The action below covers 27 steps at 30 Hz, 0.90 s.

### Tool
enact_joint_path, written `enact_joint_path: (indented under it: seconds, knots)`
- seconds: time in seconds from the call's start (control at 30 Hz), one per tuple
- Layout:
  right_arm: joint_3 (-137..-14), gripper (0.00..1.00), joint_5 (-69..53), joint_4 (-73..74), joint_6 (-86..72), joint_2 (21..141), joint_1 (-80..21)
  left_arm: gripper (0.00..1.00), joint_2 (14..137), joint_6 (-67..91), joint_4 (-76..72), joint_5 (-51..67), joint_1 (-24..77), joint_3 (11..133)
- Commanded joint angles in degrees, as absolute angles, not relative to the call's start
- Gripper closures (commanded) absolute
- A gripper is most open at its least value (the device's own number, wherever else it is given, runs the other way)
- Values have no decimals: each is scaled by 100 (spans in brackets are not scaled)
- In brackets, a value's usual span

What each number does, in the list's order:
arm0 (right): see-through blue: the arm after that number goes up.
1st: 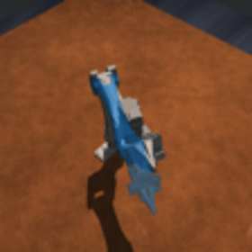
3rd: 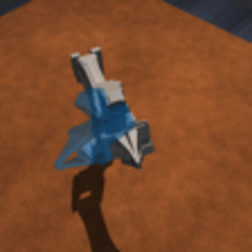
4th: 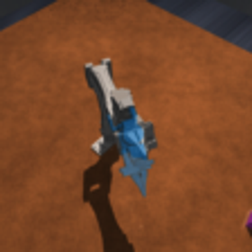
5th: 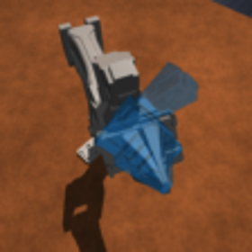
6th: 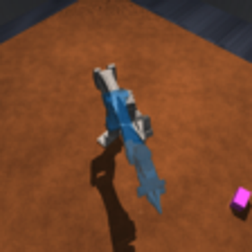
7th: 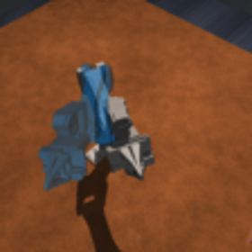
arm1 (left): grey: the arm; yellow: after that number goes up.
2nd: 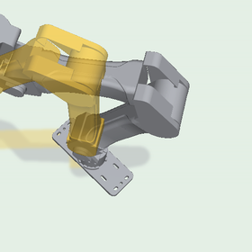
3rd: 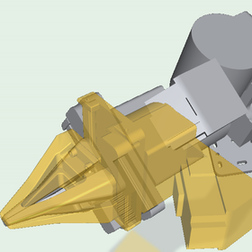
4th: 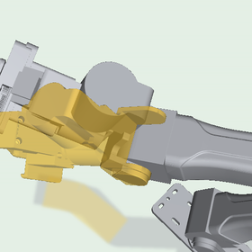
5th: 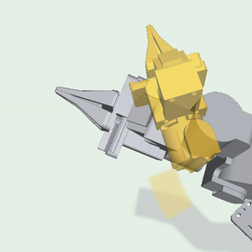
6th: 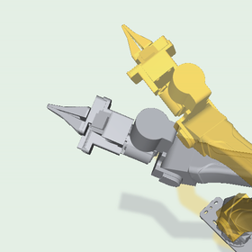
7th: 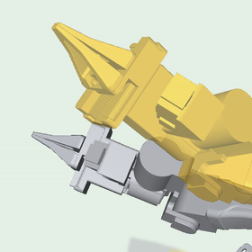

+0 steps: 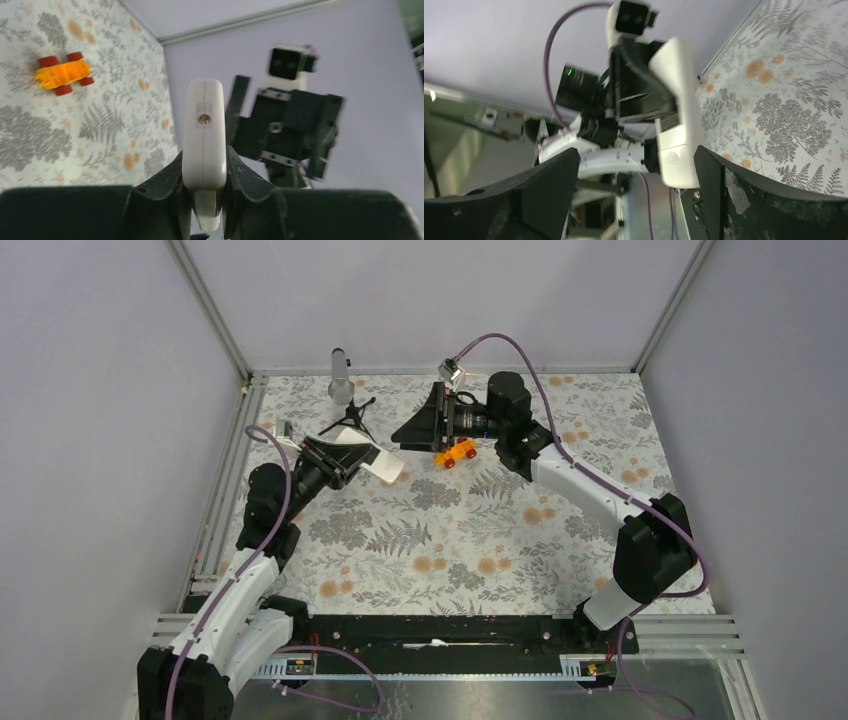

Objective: Load the batteries into the remote control
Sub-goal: Load the battery cover into the remote control, then turn over the remote control at the center of the board.

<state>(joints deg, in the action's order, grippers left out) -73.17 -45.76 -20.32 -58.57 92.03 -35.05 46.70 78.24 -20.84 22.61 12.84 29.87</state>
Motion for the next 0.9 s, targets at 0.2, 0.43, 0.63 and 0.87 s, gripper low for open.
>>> enact_joint_path:
  seconds: [0.2,0.43,0.63,0.87]
  knots:
    - [-7479,5,-4735,247,-1984,8776,-3933,98,4958,6797,-3224,4324,1231,3338]
    - [-7233,10,-5620,-425,-2137,8797,-4196,98,5189,6559,-3586,4977,1230,3251]
    - [-6756,46,-5979,-1357,-2736,8764,-4253,94,5433,6915,-4479,5559,1230,3202]
    - [-6260,86,-5720,-2535,-3676,8698,-4260,66,5353,6708,-4409,5678,1230,3089]
